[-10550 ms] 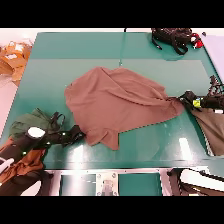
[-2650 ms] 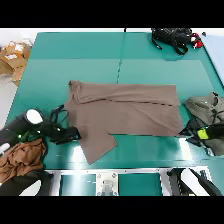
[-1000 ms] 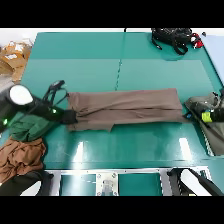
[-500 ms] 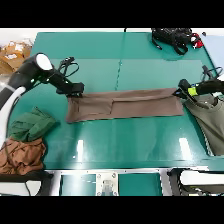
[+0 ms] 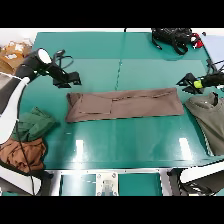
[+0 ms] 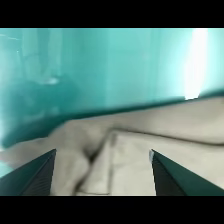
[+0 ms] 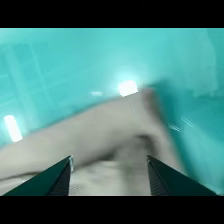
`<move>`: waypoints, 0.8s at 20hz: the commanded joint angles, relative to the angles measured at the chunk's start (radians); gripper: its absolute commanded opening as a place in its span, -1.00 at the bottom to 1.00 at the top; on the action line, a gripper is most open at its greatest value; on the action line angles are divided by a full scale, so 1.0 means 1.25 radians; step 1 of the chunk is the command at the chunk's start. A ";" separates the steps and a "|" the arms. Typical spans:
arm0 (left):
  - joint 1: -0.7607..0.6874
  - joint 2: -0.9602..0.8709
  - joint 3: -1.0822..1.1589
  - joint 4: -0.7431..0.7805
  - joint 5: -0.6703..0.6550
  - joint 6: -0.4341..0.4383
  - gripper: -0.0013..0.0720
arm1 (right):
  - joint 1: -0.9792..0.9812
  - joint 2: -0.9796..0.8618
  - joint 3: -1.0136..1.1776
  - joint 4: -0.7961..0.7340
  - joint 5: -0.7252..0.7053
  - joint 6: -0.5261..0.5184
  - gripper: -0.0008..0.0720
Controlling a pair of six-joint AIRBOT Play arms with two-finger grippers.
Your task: Fold the shirts.
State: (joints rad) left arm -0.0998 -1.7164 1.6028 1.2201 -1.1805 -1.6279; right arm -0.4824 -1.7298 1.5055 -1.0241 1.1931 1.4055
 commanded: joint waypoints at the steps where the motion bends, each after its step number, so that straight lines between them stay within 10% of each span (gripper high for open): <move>1: 0.027 -0.006 0.024 -0.004 -0.073 -0.017 0.81 | -0.059 -0.047 0.020 -0.002 0.098 -0.102 0.60; 13: 0.027 -0.006 0.024 -0.109 -0.097 0.018 0.81 | -0.071 -0.233 0.021 0.107 0.225 -0.290 0.69; 14: 0.027 -0.006 0.024 -0.141 -0.097 0.032 0.81 | -0.069 -0.233 0.022 0.107 0.225 -0.287 0.53; 15: 0.027 -0.006 0.024 -0.174 -0.096 0.036 0.81 | -0.068 -0.233 0.022 0.107 0.224 -0.281 -0.32; 16: 0.027 -0.006 0.024 -0.203 -0.094 0.048 0.81 | -0.068 -0.233 0.022 0.107 0.222 -0.280 -0.66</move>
State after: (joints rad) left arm -0.0669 -1.7233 1.6318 1.0664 -1.2987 -1.6062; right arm -0.5716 -2.0113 1.5318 -0.8738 1.4651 1.0649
